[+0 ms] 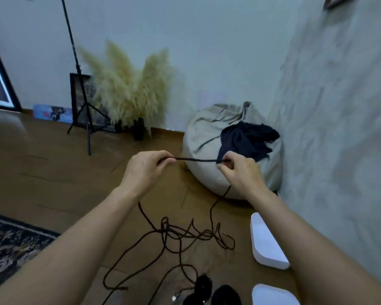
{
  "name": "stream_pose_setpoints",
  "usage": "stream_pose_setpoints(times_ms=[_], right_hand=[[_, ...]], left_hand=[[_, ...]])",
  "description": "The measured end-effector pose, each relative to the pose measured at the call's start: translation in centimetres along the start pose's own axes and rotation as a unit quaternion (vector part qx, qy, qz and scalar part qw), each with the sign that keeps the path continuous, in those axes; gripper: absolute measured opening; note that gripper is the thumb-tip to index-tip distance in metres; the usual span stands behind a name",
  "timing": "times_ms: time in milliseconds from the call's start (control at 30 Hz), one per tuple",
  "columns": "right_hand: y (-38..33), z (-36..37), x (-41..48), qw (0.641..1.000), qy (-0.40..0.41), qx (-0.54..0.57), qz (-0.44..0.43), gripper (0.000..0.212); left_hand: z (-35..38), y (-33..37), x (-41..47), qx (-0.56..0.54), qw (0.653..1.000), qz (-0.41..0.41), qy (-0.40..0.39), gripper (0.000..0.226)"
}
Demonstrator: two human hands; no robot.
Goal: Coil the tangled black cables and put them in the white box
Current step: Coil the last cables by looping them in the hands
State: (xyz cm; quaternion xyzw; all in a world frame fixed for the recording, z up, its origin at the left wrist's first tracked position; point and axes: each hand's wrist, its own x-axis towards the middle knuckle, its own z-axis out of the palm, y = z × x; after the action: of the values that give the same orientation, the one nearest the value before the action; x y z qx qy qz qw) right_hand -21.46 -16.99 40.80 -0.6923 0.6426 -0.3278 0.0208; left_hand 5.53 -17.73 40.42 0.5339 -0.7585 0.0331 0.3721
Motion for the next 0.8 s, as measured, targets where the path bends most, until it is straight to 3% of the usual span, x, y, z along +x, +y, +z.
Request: stream_pose_setpoints(times_ms=[133, 267, 400, 533, 667, 733, 800], right_hand=[[3.8, -0.6, -4.1, 0.997, -0.029, -0.076, -0.004, 0.02], [4.5, -0.7, -4.5, 0.991, -0.092, 0.092, 0.035, 0.031], [1.8, 0.4, -4.0, 0.985, -0.092, 0.147, 0.015, 0.026], [0.2, 0.7, -2.6, 0.985, -0.091, 0.142, -0.022, 0.013], [2.5, 0.2, -2.6, 0.983, -0.163, 0.078, -0.003, 0.017], [4.2, -0.2, -3.1, 0.982, -0.177, 0.067, 0.018, 0.02], [4.3, 0.0, -3.3, 0.982, -0.166, 0.086, 0.016, 0.021]], left_hand=[[-0.2, -1.1, -3.5, 0.022, 0.998, -0.039, -0.041, 0.02], [0.2, -0.9, -3.2, -0.023, 0.993, -0.085, -0.083, 0.014], [2.3, 3.4, -2.6, -0.132, 0.98, -0.019, -0.149, 0.028], [4.2, 3.9, -1.4, -0.092, 0.991, 0.039, -0.085, 0.015], [3.4, -0.7, -0.7, 0.022, 0.998, -0.053, -0.013, 0.021], [3.2, -2.4, -0.5, 0.033, 0.994, -0.103, -0.014, 0.02], [3.7, -1.9, -0.6, -0.01, 0.994, -0.077, -0.074, 0.022]])
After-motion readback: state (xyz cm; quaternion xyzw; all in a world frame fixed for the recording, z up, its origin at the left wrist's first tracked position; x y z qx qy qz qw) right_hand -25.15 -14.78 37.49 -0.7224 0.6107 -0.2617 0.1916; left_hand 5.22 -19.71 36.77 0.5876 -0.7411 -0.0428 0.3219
